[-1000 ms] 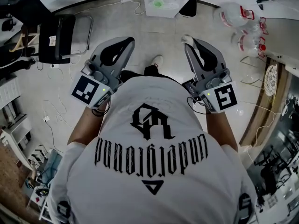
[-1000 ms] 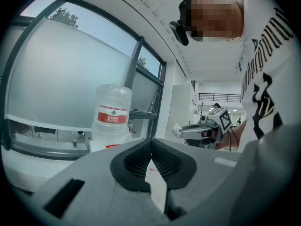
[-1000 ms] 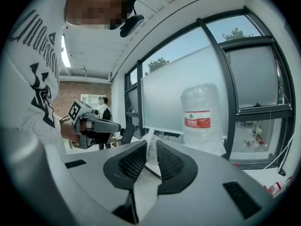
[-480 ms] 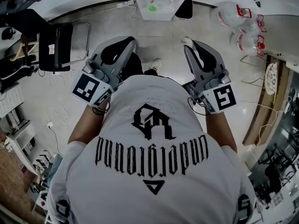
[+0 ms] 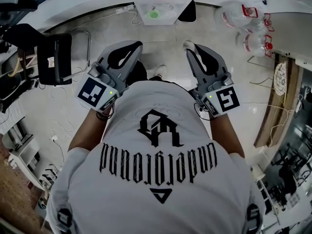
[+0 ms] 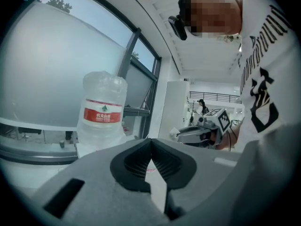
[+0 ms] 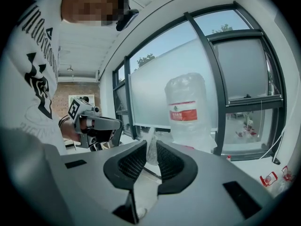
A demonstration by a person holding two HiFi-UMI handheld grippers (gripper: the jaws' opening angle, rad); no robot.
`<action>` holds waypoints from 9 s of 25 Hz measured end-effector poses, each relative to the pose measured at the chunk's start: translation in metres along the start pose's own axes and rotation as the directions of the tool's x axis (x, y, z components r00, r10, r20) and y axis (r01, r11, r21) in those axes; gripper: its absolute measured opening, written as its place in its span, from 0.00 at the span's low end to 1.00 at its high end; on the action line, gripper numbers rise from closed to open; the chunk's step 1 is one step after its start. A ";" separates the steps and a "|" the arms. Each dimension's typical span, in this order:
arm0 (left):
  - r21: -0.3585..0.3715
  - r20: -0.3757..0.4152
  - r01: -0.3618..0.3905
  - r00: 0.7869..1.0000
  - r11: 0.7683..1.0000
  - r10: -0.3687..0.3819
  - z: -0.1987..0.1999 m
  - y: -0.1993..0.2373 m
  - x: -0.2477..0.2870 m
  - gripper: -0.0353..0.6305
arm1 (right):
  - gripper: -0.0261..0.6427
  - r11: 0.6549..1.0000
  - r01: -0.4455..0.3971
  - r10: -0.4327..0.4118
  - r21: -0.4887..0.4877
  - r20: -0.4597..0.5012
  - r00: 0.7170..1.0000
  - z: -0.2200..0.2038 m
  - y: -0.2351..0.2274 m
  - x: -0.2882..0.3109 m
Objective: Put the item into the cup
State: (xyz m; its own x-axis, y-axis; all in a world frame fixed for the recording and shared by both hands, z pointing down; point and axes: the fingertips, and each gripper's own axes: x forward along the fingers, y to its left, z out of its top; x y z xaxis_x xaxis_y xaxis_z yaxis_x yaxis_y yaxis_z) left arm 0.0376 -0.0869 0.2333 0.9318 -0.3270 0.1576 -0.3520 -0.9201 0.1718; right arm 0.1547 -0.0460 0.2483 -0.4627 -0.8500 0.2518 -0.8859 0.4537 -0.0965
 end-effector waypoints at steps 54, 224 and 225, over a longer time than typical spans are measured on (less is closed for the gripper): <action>-0.087 -0.209 0.110 0.970 0.990 -0.126 -0.258 0.222 0.097 0.07 | 0.14 0.975 0.113 -0.036 0.192 -0.364 0.931 -0.300 -0.095 0.281; 0.052 0.073 0.160 0.984 0.986 -0.163 -0.028 0.006 -0.247 0.07 | 0.07 0.958 0.258 -0.261 -0.125 -0.004 0.965 -0.007 0.227 0.014; 0.052 0.079 0.159 0.984 0.986 -0.162 -0.027 0.004 -0.248 0.07 | 0.07 0.958 0.254 -0.256 -0.131 -0.003 0.967 -0.005 0.228 0.012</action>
State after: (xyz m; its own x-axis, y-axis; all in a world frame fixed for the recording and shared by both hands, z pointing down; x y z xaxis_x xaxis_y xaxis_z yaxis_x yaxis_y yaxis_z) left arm -0.1971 -0.0036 0.2212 0.9807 -0.1892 0.0503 -0.1946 -0.9703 0.1435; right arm -0.0530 0.0490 0.2344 -0.2199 -0.9371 0.2712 -0.9623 0.2540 0.0973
